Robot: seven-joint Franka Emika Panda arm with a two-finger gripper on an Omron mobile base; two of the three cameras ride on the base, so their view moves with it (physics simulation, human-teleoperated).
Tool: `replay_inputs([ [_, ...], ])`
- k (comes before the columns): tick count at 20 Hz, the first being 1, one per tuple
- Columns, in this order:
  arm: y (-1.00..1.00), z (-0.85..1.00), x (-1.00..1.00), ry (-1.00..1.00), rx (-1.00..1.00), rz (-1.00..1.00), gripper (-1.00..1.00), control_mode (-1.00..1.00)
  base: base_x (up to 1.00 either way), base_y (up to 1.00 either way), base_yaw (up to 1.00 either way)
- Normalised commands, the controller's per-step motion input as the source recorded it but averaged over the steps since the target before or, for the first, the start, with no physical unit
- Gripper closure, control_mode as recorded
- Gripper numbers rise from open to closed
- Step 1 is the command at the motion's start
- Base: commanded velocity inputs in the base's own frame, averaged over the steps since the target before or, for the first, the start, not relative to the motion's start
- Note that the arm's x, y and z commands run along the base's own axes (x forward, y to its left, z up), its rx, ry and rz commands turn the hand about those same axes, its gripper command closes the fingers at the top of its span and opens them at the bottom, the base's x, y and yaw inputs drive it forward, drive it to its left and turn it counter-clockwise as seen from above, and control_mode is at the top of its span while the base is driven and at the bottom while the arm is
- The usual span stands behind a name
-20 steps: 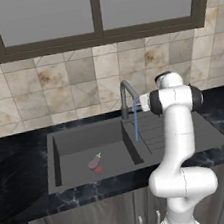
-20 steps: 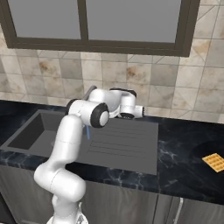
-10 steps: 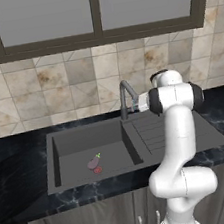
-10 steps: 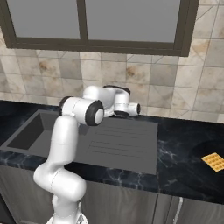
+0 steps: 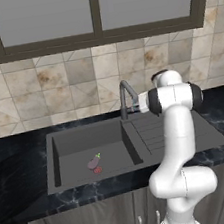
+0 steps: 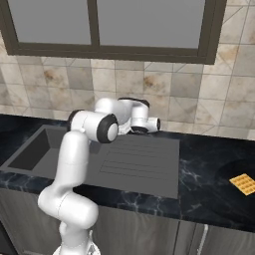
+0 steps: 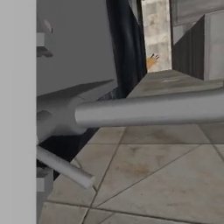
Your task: Turn on the sink faucet. Then move the eggplant from the counter to the sink. Turn off the sink. Move the vegetable from the sink to the pot next to the stove. Finally move the pot to the front right burner.
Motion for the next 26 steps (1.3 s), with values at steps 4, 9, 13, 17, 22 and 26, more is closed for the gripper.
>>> replay_inputs([
  [4, -0.29, 0.0, 0.0, -0.01, 0.02, 0.06, -1.0, -1.0, 0.0, 0.0, 0.0],
  [9, -0.36, 0.0, 0.05, 0.0, 0.0, 0.01, -1.0, -1.0, 0.0, 0.0, 0.0],
  [13, -0.26, 0.08, -0.14, -0.01, 0.0, -0.01, -1.0, -1.0, 0.0, 0.0, 0.0],
  [17, -0.02, 0.44, -0.85, -0.12, 0.0, -0.05, -1.0, -1.0, 0.0, 0.0, 0.0],
  [22, 0.0, 0.58, -0.98, -0.13, 0.0, -0.08, -1.0, -1.0, 0.0, 0.0, 0.0],
  [26, 0.02, 0.57, -0.95, -0.08, 0.0, -0.08, -1.0, -1.0, 0.0, 0.0, 0.0],
])
